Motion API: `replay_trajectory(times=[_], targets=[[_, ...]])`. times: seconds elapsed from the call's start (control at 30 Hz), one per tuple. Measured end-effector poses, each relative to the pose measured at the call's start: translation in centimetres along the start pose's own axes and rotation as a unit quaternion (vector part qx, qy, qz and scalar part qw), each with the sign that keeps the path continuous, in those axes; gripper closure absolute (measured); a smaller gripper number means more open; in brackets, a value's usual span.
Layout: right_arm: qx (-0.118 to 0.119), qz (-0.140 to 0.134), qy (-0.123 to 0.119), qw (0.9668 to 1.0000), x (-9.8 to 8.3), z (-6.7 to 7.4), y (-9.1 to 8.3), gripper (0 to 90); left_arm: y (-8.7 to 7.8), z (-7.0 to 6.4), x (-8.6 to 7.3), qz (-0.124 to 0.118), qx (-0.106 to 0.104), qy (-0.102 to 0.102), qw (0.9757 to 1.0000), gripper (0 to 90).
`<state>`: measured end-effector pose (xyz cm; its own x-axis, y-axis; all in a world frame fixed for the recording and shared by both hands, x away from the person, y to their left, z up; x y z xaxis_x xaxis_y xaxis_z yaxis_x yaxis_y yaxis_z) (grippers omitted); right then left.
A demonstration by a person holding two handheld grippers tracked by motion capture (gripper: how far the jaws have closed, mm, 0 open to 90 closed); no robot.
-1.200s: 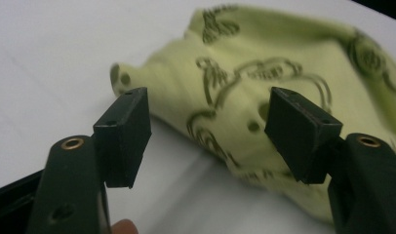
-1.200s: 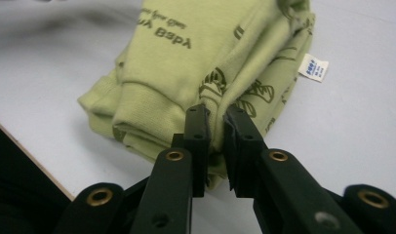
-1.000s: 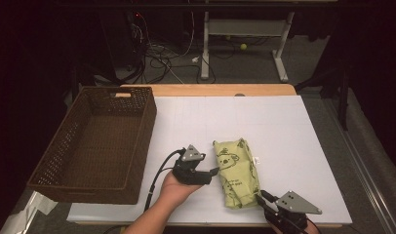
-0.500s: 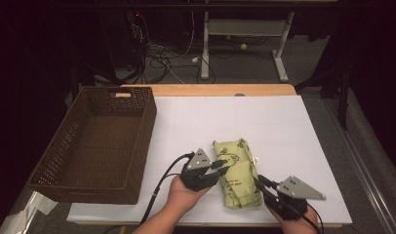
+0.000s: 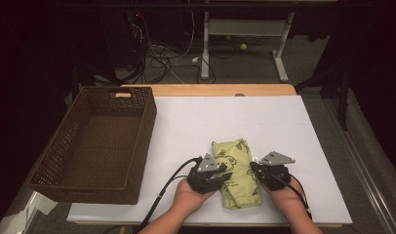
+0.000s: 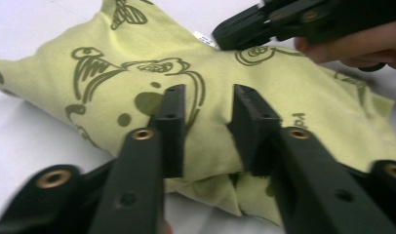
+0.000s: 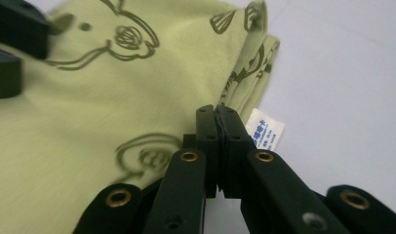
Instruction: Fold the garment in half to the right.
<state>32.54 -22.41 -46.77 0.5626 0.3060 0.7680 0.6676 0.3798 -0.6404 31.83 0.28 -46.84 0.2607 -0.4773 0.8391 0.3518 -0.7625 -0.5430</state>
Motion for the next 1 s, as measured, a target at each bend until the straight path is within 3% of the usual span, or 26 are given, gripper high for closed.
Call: replay_trajectory(times=[0.07,0.17,0.23,0.3,0.43,0.53,0.67,0.8,0.9,1.0], targets=[[0.008,-0.018,0.014,0.9997,-0.4,0.1,-1.3,86.8,-1.2,0.1,0.2,-0.009,0.008,0.003,0.9999,49.2],[0.019,-0.034,0.006,0.9992,-1.5,0.6,-2.9,83.5,-2.9,1.0,-0.4,-0.016,0.009,-0.016,0.9997,41.8],[0.025,-0.05,0.009,0.9984,-2.5,0.6,-3.9,82.0,-3.8,1.5,-1.1,-0.009,0.011,-0.029,0.9995,35.3],[0.034,-0.059,0.028,0.9973,-3.5,0.3,-4.7,78.9,-4.3,1.8,-1.9,0.001,0.02,-0.035,0.9992,29.3],[0.033,-0.07,0.032,0.9965,-3.6,0.1,-5.7,74.7,-4.4,2.1,-2.7,0.014,0.038,-0.038,0.9985,20.6],[0.042,-0.082,0.042,0.9948,-3.3,0.1,-6.0,70.0,-3.8,2.3,-2.7,0.02,0.034,-0.055,0.9977,12.3],[0.048,-0.084,0.056,0.9938,-1.8,-0.1,-4.8,64.5,-3.5,2.1,-2.6,0.027,0.033,-0.066,0.9969,1.5],[0.045,-0.086,0.067,0.993,1.3,-1.1,-2.8,64.2,-4.0,2.0,-2.4,0.018,0.043,-0.069,0.9965,0.0],[0.048,-0.075,0.061,0.9941,3.8,-1.4,-0.4,64.2,-4.0,2.0,-2.3,0.017,0.047,-0.059,0.997,0.0],[0.051,-0.053,0.082,0.9939,5.6,-1.9,2.7,63.2,-3.8,2.0,-2.4,0.021,0.047,-0.062,0.9968,0.0]])
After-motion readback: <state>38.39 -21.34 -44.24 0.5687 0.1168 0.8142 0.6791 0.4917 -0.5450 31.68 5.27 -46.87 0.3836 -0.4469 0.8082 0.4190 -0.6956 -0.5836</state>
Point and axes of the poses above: each handheld gripper's, and its own axes: y roughly forward along the jaws, x roughly out of its top, z roughly to its left, the point moved 2 cm from there along y, roughly forward along the jaws, and after that the axes turned 10 degrees about y, right-handed, at the moved point
